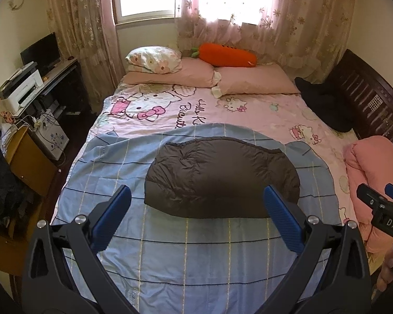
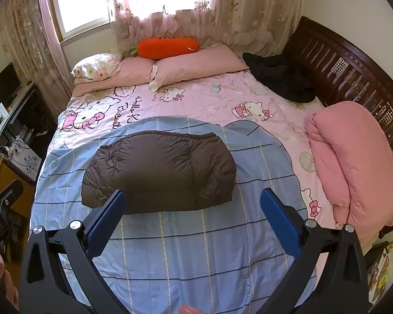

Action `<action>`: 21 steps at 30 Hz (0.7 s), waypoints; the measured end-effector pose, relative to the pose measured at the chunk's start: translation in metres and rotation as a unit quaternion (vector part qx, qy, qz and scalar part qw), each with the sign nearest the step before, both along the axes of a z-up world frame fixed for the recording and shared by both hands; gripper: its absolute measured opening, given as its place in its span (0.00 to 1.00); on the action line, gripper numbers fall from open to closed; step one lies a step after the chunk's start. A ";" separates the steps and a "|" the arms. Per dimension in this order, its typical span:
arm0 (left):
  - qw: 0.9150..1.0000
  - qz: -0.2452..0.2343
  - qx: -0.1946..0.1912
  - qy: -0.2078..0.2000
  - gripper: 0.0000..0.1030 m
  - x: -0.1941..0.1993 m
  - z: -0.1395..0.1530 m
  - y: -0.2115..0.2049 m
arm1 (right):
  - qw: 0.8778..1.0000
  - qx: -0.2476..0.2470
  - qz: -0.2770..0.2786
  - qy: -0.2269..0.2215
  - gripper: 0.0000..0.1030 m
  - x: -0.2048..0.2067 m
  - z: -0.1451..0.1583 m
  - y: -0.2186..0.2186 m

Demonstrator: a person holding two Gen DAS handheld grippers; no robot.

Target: Fold large clothes

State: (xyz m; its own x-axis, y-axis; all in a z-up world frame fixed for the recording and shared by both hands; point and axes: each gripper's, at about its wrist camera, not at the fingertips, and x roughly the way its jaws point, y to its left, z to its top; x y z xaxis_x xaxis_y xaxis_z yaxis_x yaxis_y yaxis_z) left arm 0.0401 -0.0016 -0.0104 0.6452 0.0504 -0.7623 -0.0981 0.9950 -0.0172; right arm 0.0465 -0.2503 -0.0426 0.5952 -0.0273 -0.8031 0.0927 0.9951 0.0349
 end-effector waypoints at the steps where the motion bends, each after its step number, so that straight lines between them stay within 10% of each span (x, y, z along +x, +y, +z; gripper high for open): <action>1: 1.000 -0.002 0.001 0.002 0.98 0.001 -0.001 -0.001 | 1.000 0.000 0.000 0.001 0.99 0.001 0.000 0.000; 21: 1.000 -0.003 -0.006 0.016 0.98 0.006 -0.009 0.000 | 1.000 -0.006 0.017 0.005 0.99 0.006 -0.001 0.012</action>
State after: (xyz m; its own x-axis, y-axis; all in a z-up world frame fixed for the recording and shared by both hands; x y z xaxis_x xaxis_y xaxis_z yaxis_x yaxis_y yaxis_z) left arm 0.0457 -0.0013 -0.0193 0.6210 0.0375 -0.7829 -0.0923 0.9954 -0.0256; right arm 0.0523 -0.2387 -0.0436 0.5882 -0.0173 -0.8085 0.0594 0.9980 0.0219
